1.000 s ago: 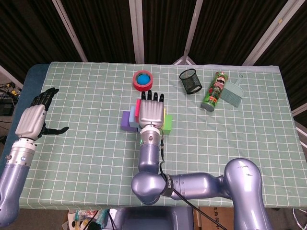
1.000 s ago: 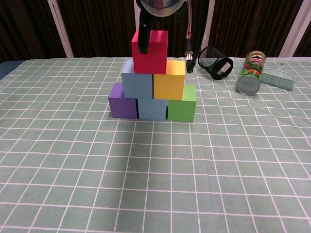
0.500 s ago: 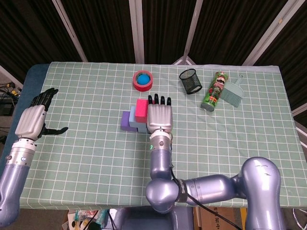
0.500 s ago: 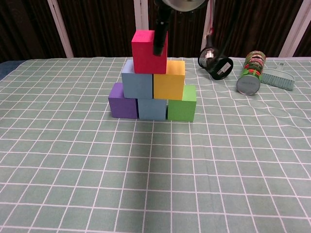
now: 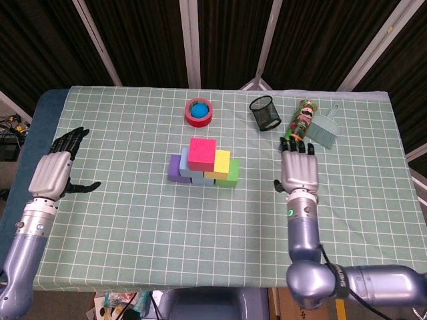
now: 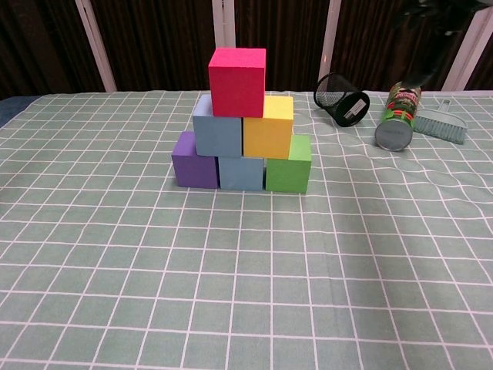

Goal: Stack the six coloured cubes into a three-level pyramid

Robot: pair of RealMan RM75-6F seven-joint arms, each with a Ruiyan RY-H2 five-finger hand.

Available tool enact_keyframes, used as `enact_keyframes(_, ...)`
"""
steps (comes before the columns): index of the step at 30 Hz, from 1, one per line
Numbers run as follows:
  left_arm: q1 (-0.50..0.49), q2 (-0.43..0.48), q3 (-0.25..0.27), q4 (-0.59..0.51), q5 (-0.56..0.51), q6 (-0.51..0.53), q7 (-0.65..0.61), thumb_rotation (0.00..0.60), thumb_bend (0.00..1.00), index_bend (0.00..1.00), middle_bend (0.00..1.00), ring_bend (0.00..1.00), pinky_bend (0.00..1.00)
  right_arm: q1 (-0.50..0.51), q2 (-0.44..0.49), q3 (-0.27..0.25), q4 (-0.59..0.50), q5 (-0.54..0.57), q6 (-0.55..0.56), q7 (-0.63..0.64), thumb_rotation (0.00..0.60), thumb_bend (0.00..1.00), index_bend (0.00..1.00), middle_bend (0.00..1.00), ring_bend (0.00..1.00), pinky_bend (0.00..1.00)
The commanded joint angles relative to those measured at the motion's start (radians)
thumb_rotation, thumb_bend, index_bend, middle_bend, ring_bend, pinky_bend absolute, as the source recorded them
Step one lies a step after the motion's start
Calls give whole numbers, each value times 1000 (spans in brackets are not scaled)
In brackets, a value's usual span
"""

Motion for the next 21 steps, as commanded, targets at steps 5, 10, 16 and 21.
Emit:
enact_keyframes(5, 28, -63, 48, 24, 82, 38, 3, 600, 102, 0, 0, 0, 0, -317, 224, -193, 13, -368, -223, 339, 600, 322, 0, 0, 0, 0)
enact_keyframes(10, 99, -116, 110, 95, 176, 99, -58, 600, 102, 0, 0, 0, 0, -514, 275, -337, 82, -649, -257, 598, 600, 322, 0, 0, 0, 0)
enact_keyframes(16, 188, -147, 175, 200, 280, 165, -150, 600, 102, 0, 0, 0, 0, -689, 257, -516, 219, -989, -207, 813, 600, 321, 0, 0, 0, 0)
enact_keyframes(21, 248, -163, 213, 273, 363, 221, -214, 600, 102, 0, 0, 0, 0, -770, 227, -593, 321, -1166, -142, 925, 600, 322, 0, 0, 0, 0)
